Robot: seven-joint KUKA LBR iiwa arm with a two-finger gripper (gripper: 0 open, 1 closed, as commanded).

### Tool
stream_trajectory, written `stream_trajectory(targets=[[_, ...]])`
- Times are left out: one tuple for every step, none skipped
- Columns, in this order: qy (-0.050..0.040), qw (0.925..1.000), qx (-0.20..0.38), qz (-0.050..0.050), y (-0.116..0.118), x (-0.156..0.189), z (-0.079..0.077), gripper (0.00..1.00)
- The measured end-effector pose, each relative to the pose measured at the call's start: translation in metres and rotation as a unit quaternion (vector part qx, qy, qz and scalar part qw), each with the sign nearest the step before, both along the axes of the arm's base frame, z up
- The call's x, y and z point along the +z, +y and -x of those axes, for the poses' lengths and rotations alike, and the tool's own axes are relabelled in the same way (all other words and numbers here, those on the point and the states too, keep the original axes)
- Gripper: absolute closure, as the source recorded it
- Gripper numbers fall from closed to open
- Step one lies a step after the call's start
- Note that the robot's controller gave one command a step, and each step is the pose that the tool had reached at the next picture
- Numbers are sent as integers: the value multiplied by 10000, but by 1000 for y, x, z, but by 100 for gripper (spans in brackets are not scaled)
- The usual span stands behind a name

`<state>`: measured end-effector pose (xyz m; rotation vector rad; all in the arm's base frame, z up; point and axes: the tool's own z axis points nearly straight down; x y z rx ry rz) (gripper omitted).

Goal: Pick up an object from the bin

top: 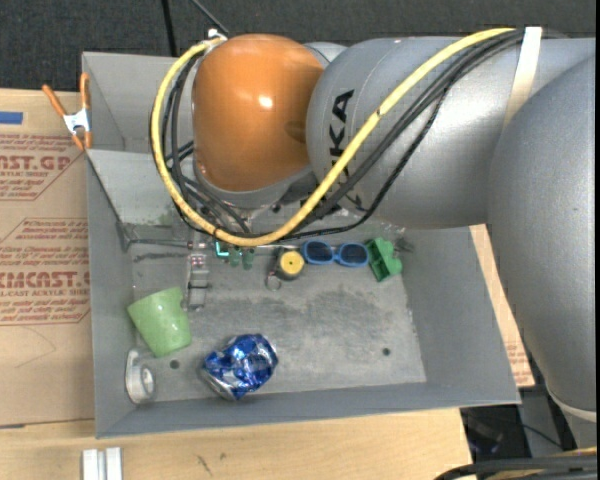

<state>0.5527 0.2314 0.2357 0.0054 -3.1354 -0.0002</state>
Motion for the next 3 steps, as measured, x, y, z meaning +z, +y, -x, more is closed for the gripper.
stream_trajectory(targets=[[11, 10000, 79, 6, -7, -135, 9, 0], [-46, 10000, 69, 12, -9, -129, 5, 100], [-69, 10000, 50, -24, 10, -21, 26, 100]])
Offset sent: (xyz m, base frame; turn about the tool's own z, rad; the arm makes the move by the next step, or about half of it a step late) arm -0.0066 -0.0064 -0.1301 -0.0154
